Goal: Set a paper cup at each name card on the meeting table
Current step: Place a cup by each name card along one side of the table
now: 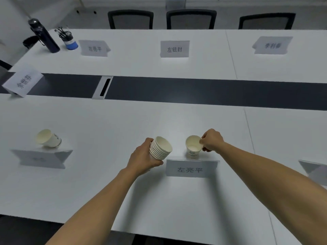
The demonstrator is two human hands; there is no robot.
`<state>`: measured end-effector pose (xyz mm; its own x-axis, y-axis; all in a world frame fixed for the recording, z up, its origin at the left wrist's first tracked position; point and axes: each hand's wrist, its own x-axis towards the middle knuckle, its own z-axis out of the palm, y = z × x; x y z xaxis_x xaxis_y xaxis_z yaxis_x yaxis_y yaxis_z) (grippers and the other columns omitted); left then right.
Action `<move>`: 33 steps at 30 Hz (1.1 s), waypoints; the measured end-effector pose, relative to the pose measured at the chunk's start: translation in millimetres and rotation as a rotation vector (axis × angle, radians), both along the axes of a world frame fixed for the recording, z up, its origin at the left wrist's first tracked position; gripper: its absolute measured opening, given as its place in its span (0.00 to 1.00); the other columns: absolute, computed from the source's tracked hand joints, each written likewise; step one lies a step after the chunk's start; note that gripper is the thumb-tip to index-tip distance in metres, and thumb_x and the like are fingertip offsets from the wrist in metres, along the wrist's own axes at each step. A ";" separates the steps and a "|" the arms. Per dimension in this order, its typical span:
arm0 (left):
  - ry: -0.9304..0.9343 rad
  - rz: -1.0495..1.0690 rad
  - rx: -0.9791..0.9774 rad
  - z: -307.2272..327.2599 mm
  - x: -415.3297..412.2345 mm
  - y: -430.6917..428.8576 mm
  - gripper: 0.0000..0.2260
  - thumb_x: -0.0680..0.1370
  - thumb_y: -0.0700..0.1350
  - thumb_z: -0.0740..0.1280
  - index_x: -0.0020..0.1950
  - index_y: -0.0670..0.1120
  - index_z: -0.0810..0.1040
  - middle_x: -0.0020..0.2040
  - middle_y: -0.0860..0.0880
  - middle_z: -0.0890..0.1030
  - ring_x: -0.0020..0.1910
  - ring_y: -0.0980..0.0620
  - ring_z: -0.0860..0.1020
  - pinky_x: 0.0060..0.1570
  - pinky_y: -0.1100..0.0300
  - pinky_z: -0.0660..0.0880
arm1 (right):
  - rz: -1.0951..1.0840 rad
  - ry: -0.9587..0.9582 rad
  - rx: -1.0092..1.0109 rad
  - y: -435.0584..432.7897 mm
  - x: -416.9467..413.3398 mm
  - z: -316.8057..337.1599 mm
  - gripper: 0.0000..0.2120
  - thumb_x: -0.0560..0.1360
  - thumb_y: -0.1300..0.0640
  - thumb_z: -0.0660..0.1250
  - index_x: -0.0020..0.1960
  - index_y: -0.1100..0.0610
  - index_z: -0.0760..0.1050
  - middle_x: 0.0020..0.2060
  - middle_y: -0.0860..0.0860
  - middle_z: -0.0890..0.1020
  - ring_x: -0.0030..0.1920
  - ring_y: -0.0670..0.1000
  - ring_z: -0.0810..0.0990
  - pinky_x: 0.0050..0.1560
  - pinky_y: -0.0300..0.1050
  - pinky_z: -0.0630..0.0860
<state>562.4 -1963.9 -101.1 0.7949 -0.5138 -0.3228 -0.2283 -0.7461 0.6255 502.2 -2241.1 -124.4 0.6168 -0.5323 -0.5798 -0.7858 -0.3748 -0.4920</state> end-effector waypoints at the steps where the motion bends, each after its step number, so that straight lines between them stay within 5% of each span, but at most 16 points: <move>1: 0.001 -0.005 -0.002 -2.7 2.1 0.5 0.32 0.63 0.53 0.76 0.63 0.54 0.66 0.47 0.56 0.78 0.44 0.51 0.79 0.42 0.48 0.80 | 0.004 0.018 -0.004 2.6 0.2 -4.7 0.09 0.76 0.63 0.67 0.53 0.68 0.80 0.39 0.62 0.86 0.40 0.59 0.88 0.48 0.56 0.84; 17: -0.128 -0.210 -0.045 39.7 -18.6 -75.3 0.34 0.63 0.54 0.78 0.63 0.54 0.65 0.50 0.55 0.78 0.47 0.49 0.79 0.46 0.48 0.80 | -0.035 0.018 -0.184 -39.4 -73.7 31.7 0.13 0.76 0.56 0.66 0.51 0.65 0.81 0.37 0.58 0.86 0.38 0.57 0.86 0.47 0.50 0.84; 21: -0.165 -0.321 -0.050 50.9 -68.2 -122.1 0.33 0.63 0.54 0.78 0.63 0.54 0.65 0.52 0.54 0.79 0.48 0.49 0.79 0.46 0.49 0.80 | -0.090 0.006 -0.236 -73.8 -148.7 49.5 0.14 0.75 0.56 0.66 0.53 0.65 0.82 0.41 0.60 0.86 0.32 0.55 0.80 0.39 0.45 0.77; 26: -0.205 -0.425 -0.047 55.6 -165.1 -184.0 0.33 0.63 0.51 0.79 0.63 0.52 0.66 0.52 0.52 0.79 0.48 0.47 0.78 0.45 0.50 0.79 | -0.094 0.003 -0.290 -114.3 -273.8 69.8 0.12 0.76 0.55 0.66 0.49 0.62 0.82 0.41 0.56 0.86 0.42 0.56 0.85 0.39 0.47 0.78; 33: -0.212 -0.578 -0.054 54.4 -321.1 -267.5 0.33 0.65 0.52 0.79 0.64 0.52 0.66 0.54 0.52 0.78 0.49 0.48 0.77 0.46 0.53 0.76 | -0.140 -0.012 -0.328 -166.2 -439.7 95.4 0.09 0.76 0.51 0.66 0.48 0.56 0.81 0.43 0.52 0.84 0.44 0.54 0.82 0.41 0.45 0.75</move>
<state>241.2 -2231.4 -46.7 0.4265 -0.8920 -0.1500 -0.7097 -0.4328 0.5559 62.4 -2407.3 -29.0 0.5305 -0.7687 -0.3574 -0.8357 -0.4033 -0.3728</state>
